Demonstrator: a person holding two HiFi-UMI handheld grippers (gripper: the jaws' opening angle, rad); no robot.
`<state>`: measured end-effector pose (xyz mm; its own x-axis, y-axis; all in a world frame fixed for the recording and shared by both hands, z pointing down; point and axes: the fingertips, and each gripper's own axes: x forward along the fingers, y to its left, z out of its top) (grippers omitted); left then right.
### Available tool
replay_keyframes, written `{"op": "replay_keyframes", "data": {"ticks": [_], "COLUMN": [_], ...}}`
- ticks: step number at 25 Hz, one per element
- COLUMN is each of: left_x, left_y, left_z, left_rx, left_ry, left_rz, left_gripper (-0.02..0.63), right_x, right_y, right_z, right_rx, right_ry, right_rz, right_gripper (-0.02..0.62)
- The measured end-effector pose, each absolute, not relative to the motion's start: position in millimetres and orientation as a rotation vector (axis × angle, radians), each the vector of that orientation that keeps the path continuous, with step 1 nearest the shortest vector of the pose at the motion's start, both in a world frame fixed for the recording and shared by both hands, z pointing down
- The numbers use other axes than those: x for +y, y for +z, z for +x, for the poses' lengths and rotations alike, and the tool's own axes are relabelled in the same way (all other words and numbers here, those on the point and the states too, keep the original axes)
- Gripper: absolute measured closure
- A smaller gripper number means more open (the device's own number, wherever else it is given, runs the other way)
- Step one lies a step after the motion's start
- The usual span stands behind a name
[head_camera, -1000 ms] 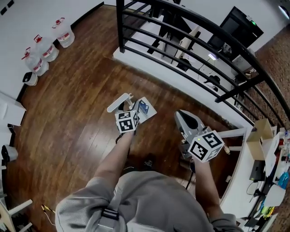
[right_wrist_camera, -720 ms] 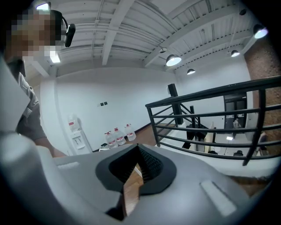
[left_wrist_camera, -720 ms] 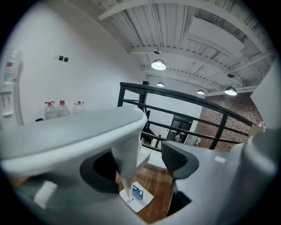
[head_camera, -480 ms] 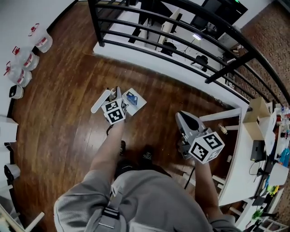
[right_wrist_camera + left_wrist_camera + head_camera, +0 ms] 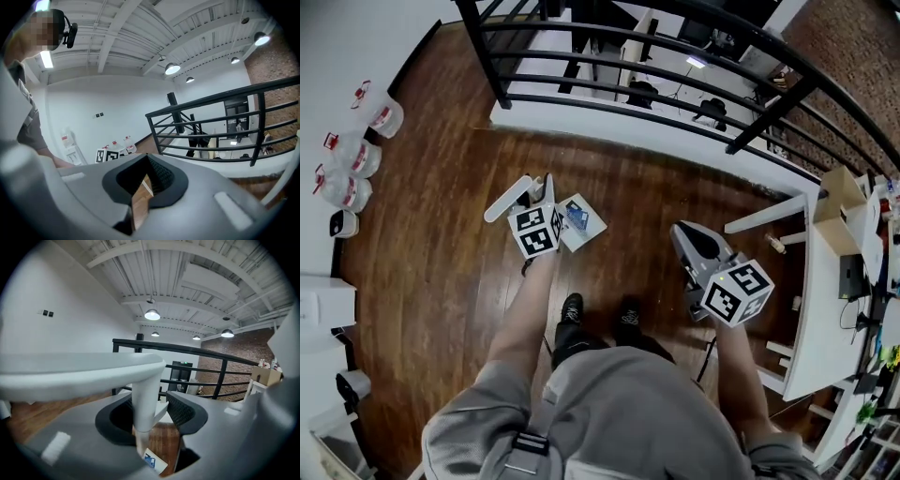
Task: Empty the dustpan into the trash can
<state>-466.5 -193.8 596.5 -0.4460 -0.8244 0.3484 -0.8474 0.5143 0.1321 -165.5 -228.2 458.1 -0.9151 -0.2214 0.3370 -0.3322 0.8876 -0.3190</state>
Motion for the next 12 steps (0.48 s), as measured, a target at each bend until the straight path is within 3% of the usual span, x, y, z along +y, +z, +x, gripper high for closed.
{"op": "replay_keyframes", "data": {"ticks": [12], "left_x": [-205.0], "left_y": [446.6], "left_z": [-388.0], "left_rx": [-2.108], "left_ry": [0.084], "left_rz": [2.100], "left_gripper": [0.411], "right_x": [-214.6], "right_y": [403.5], "right_z": [-162.0], "right_rx": [-2.864], "right_ry": [0.465], "right_rz": [0.630], "right_gripper": [0.597]}}
